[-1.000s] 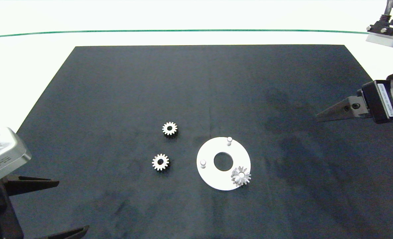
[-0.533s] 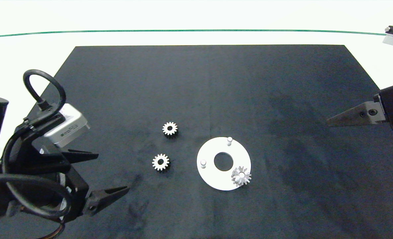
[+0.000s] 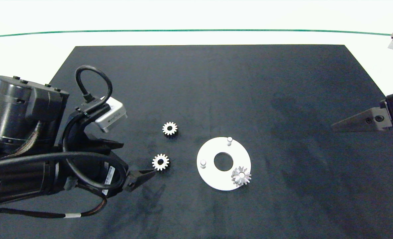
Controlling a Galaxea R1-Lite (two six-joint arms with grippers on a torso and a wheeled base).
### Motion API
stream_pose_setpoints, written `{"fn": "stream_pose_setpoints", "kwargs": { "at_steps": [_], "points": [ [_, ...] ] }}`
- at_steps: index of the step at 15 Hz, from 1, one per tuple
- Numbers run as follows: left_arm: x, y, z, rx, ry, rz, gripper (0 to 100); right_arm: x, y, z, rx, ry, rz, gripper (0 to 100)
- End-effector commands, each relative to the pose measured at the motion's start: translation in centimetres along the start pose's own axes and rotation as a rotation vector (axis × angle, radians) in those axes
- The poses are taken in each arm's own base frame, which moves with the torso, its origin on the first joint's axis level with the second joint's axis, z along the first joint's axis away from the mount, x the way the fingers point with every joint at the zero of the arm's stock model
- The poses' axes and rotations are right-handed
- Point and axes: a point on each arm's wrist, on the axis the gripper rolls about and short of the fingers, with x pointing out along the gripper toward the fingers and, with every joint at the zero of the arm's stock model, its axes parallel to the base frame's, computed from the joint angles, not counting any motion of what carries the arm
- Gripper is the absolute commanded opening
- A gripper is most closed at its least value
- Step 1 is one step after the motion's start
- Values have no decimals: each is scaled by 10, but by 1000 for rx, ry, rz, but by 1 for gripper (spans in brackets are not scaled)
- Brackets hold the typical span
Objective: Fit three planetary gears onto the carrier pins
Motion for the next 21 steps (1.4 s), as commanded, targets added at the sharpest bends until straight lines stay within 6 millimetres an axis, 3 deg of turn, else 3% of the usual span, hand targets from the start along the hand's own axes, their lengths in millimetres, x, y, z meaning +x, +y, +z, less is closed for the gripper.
{"fn": "stream_pose_setpoints", "kwargs": {
  "at_steps": [1,4,8,21],
  "points": [
    [10,-9,2,31,27,7,100,-2,-4,-3,10,-2,0,100],
    [19,-19,-12,53,63,7,100,-2,-6,-4,16,3,10,100],
    [43,-32,-11,67,6,18,100,-4,-7,-4,23,-2,14,100],
    [71,-34,-17,72,43,73,100,-4,-9,-7,26,2,20,100]
  ]
}}
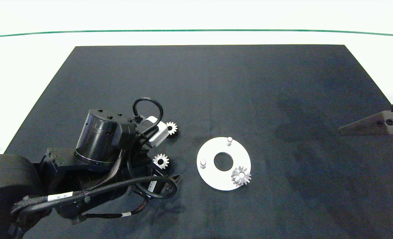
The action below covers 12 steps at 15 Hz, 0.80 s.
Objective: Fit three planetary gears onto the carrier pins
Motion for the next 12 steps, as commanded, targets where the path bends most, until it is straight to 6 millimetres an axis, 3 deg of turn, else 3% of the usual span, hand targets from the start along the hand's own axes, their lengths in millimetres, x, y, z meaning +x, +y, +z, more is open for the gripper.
{"fn": "stream_pose_setpoints", "kwargs": {
  "at_steps": [1,12],
  "points": [
    [5,-1,-3,3,15,4,100,0,0,-1,0,6,-2,100],
    [18,-3,-6,5,28,10,100,4,-3,-3,4,15,-4,100]
  ]
}}
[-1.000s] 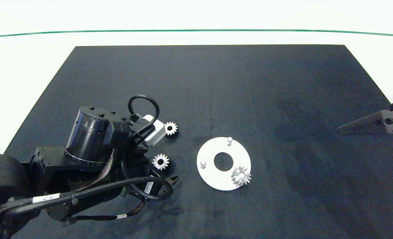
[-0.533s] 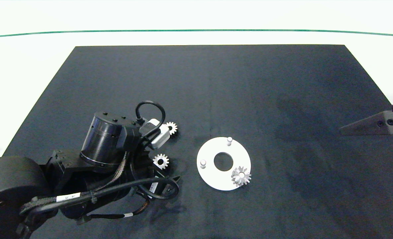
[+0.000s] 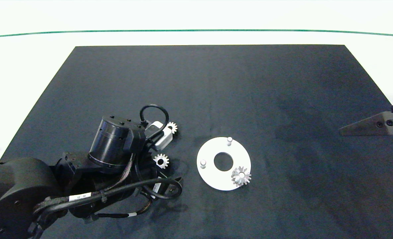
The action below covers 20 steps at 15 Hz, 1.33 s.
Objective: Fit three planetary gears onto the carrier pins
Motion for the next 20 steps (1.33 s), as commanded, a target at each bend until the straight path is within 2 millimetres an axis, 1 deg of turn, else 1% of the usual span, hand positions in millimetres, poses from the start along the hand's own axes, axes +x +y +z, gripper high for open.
{"fn": "stream_pose_setpoints", "kwargs": {
  "at_steps": [1,7,20],
  "points": [
    [5,1,-2,-1,17,9,100,3,-2,-2,0,17,-8,100],
    [7,1,-3,1,22,21,99,6,-5,-3,1,17,1,100],
    [9,0,-3,3,26,31,74,2,-5,-4,-1,9,6,100]
  ]
}}
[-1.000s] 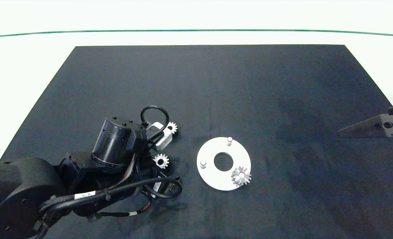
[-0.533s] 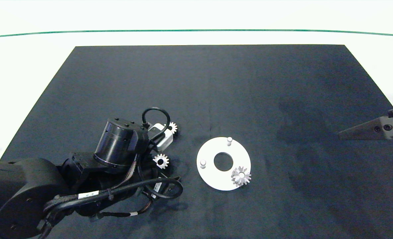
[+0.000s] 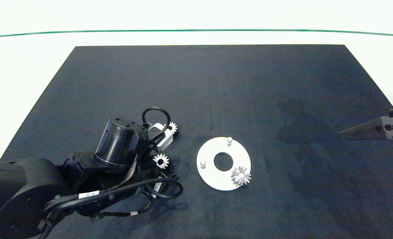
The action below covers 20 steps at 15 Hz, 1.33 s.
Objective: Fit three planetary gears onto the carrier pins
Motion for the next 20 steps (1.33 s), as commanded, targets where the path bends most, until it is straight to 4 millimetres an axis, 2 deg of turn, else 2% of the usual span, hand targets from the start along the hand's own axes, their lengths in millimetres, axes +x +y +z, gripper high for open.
{"fn": "stream_pose_setpoints", "kwargs": {
  "at_steps": [1,7,20],
  "points": [
    [2,-1,0,1,1,3,71,-2,0,-1,1,-1,0,100],
    [10,-3,0,1,-1,4,59,-2,0,-1,-1,0,6,100],
    [7,0,1,14,-12,12,33,-2,0,-1,-1,2,7,100]
  ]
}}
